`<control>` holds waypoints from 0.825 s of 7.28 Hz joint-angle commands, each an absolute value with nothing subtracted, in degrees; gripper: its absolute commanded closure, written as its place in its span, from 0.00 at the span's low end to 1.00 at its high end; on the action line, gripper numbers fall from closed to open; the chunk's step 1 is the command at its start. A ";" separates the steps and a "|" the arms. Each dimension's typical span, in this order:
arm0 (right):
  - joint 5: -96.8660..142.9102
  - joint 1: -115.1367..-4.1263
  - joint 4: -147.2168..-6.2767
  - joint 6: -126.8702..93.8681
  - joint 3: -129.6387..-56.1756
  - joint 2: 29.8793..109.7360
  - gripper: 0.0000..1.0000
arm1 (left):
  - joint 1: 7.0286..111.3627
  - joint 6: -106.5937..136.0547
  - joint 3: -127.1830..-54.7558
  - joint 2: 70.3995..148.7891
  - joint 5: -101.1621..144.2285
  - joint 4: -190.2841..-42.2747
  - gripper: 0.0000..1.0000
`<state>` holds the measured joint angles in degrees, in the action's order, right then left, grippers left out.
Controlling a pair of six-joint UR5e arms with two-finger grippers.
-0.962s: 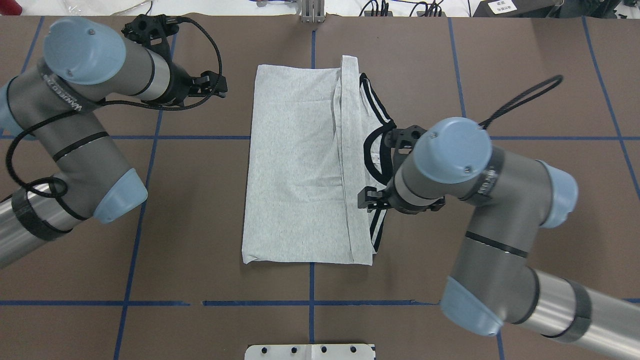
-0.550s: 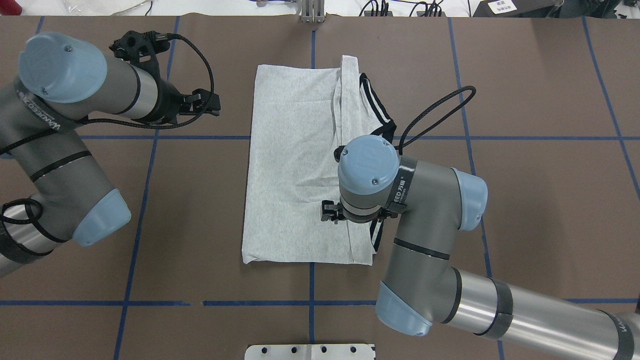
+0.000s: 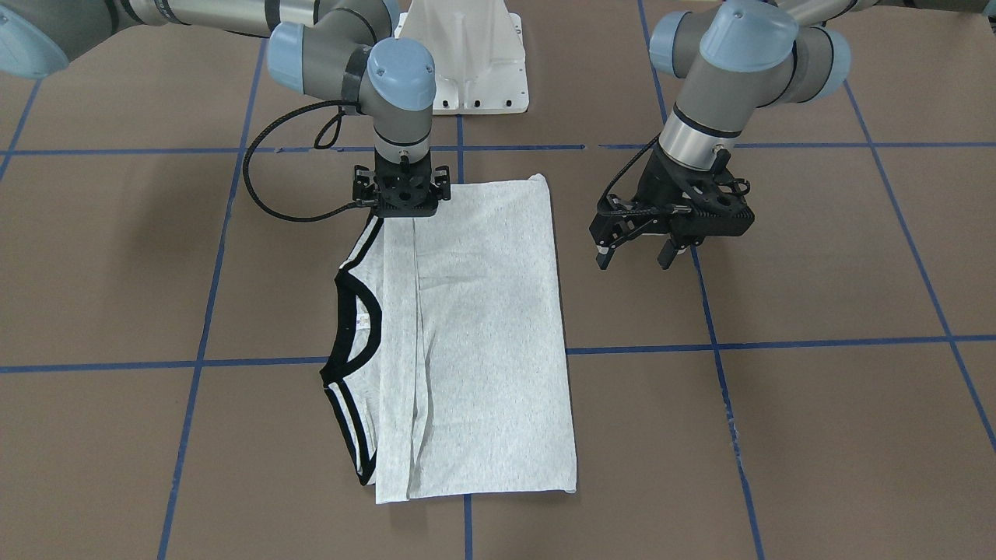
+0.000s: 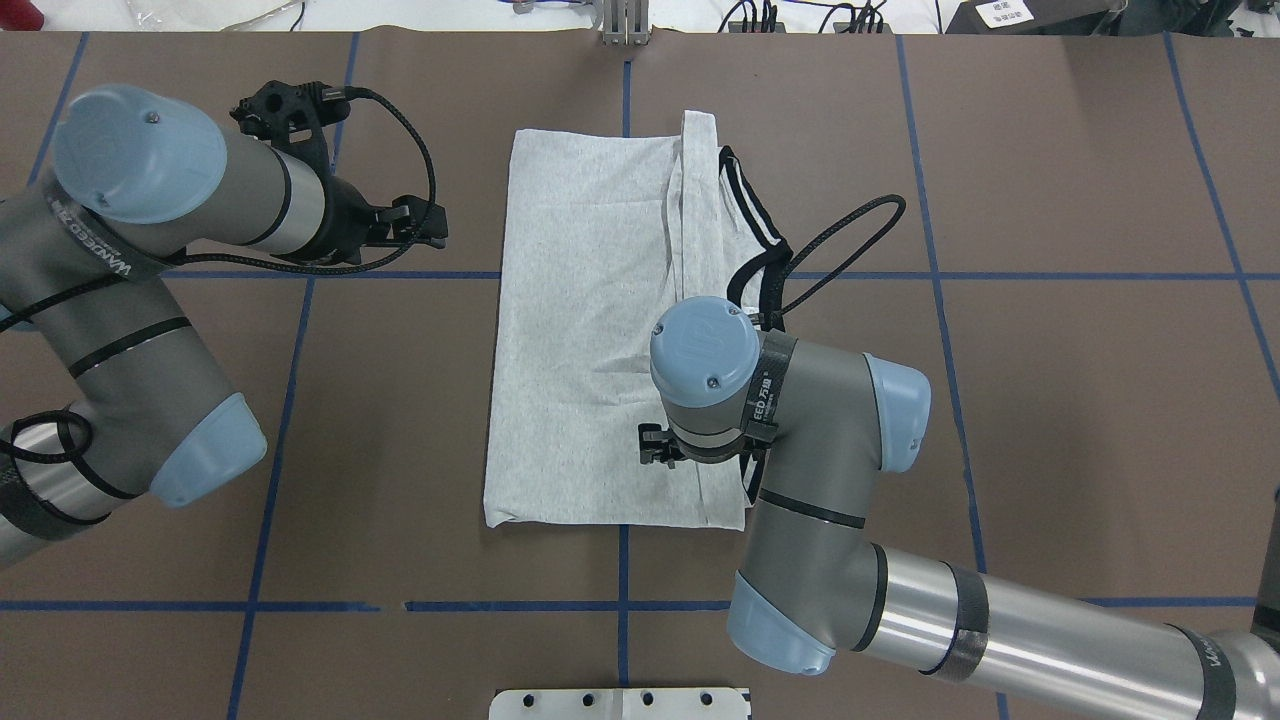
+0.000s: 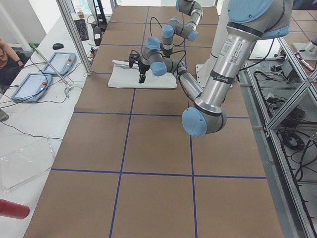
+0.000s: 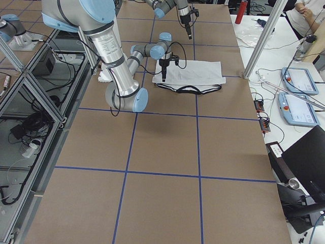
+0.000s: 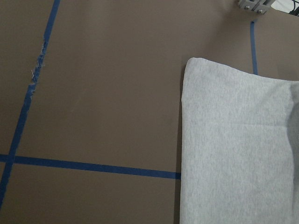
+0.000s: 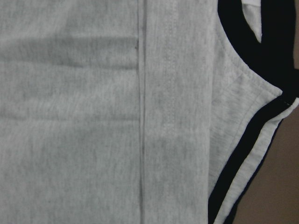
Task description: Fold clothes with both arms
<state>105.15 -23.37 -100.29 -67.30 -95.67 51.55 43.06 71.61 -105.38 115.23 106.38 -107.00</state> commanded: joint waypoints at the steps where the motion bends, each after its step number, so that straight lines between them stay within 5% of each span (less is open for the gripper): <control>1: 105.29 -23.20 -103.77 -66.37 -95.45 51.42 0.00 | 42.89 71.63 -105.21 115.22 106.35 -107.23 0.00; 6: 105.03 -23.03 -106.96 -64.51 -95.36 50.71 0.00 | 42.89 71.63 -105.12 115.14 106.52 -107.31 0.00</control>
